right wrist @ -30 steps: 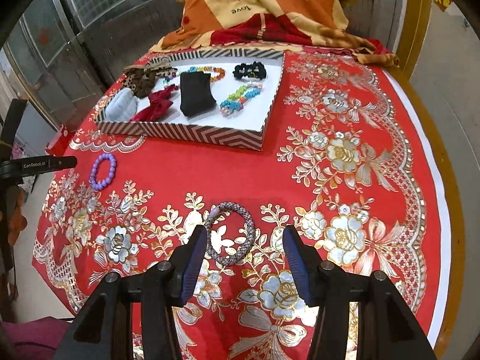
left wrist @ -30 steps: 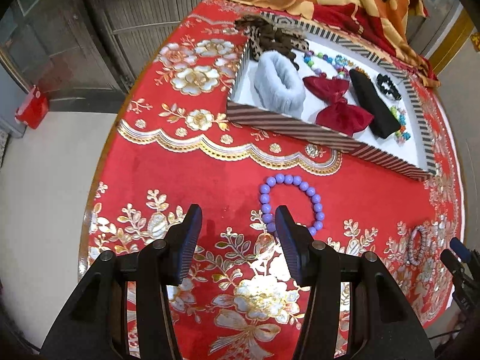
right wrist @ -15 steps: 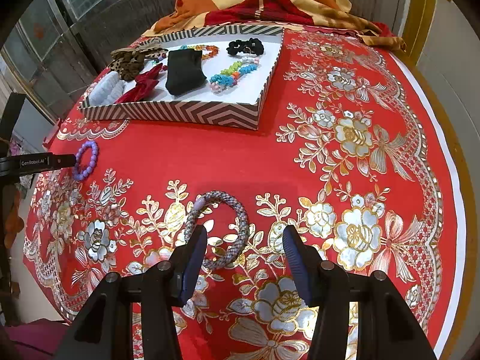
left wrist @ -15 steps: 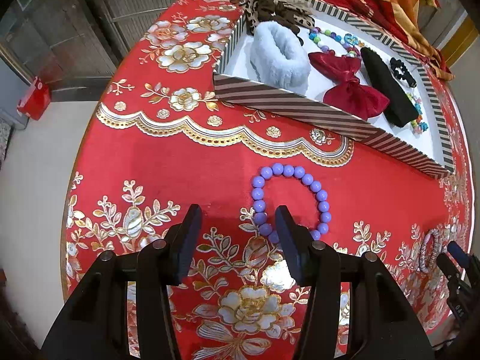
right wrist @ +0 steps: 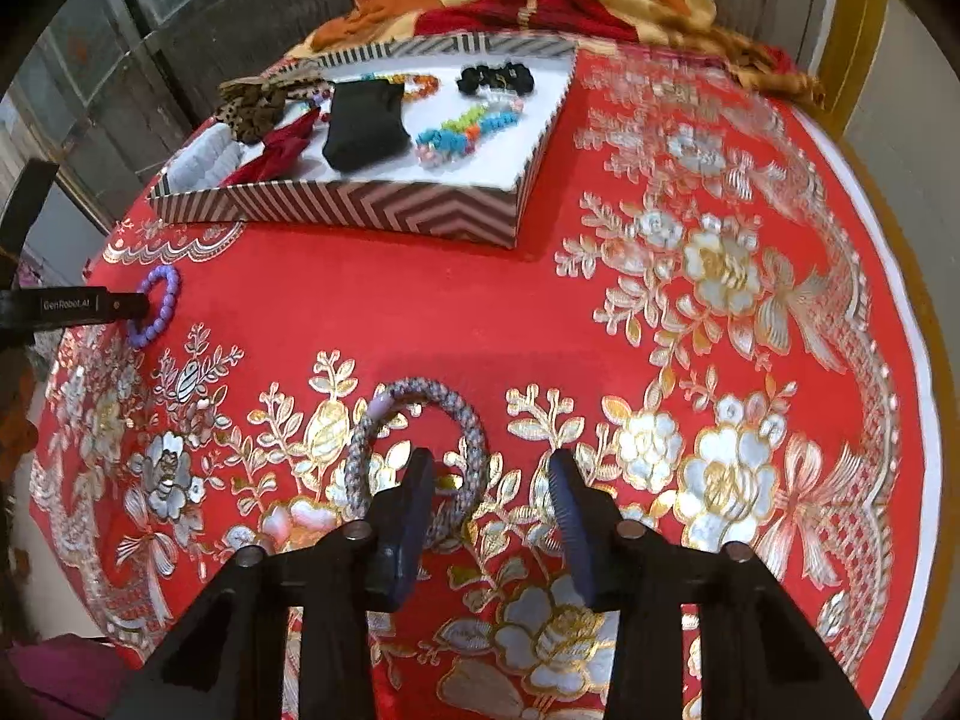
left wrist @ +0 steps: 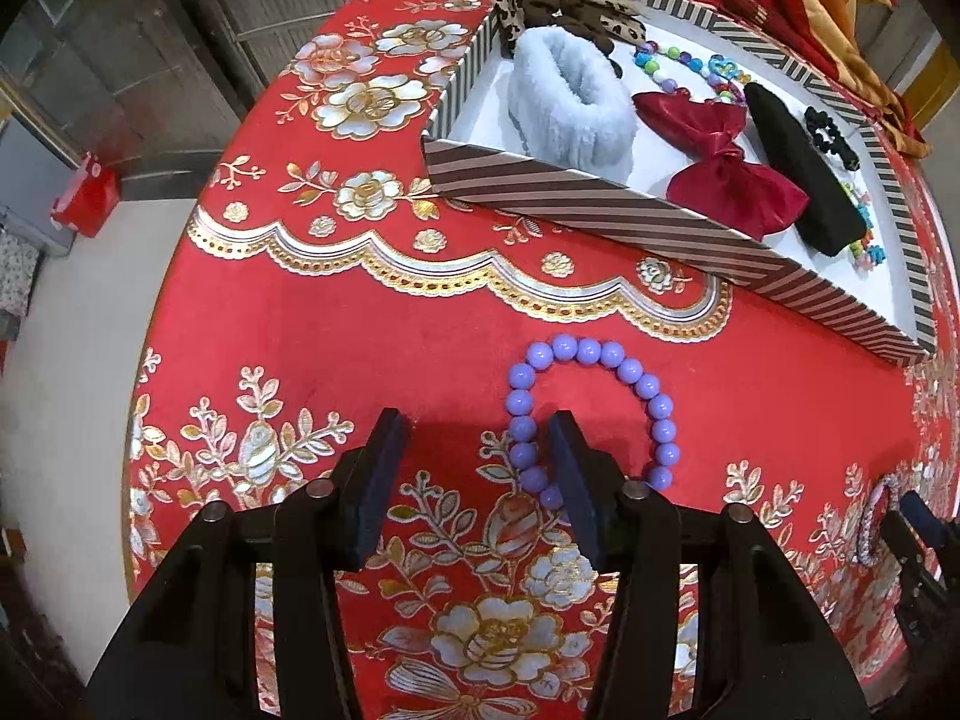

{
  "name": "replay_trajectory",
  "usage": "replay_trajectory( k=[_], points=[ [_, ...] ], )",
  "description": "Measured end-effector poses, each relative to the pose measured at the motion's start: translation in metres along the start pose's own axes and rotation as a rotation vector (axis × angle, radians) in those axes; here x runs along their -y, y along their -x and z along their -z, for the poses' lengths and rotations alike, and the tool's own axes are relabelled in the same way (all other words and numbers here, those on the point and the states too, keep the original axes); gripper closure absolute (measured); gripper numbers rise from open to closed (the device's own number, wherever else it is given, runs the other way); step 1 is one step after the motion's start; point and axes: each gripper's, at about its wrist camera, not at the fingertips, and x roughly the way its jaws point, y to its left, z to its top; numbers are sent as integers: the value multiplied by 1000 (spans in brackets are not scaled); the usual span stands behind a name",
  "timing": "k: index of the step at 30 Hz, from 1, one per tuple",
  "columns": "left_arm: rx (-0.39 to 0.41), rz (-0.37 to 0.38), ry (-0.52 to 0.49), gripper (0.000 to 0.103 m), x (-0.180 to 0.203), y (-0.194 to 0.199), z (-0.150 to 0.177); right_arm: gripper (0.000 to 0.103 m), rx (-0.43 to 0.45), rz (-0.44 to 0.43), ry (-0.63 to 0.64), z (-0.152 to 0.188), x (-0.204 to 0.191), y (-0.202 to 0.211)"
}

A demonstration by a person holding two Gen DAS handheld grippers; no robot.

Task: Organize jewelry
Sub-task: 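Close left gripper on purple bead bracelet while right gripper closes on grey braided bracelet, then carry both bracelets into the tray and open both grippers to release them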

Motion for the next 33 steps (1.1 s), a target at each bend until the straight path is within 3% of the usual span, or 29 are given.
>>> replay_trajectory(
  k=[2, 3, 4, 6, 8, 13, 22, 33],
  points=[
    [6, 14, -9, 77, 3, 1, -1, 71, 4, 13, 21, -1, -2, -1],
    [8, 19, -19, 89, 7, 2, -2, 78, 7, 33, 32, -1, -3, -1],
    [9, 20, -31, 94, 10, 2, -2, 81, 11, 46, 43, -1, -4, -2],
    [13, 13, -49, 95, 17, 2, -1, 92, 17, 47, 59, -1, -4, -2],
    [-6, 58, -43, 95, 18, 1, -1, 96, 17, 44, 67, -1, -5, -2],
    [-9, 122, -33, 95, 23, 18, -3, 96, 38, -23, 22, -6, 4, 13],
    [35, 202, -30, 95, 13, 55, -20, 96, 107, -46, 29, -23, 4, 46],
    [141, 269, -104, 95, 34, 119, -46, 96, 176, -64, 39, -54, -3, 70]
  ],
)
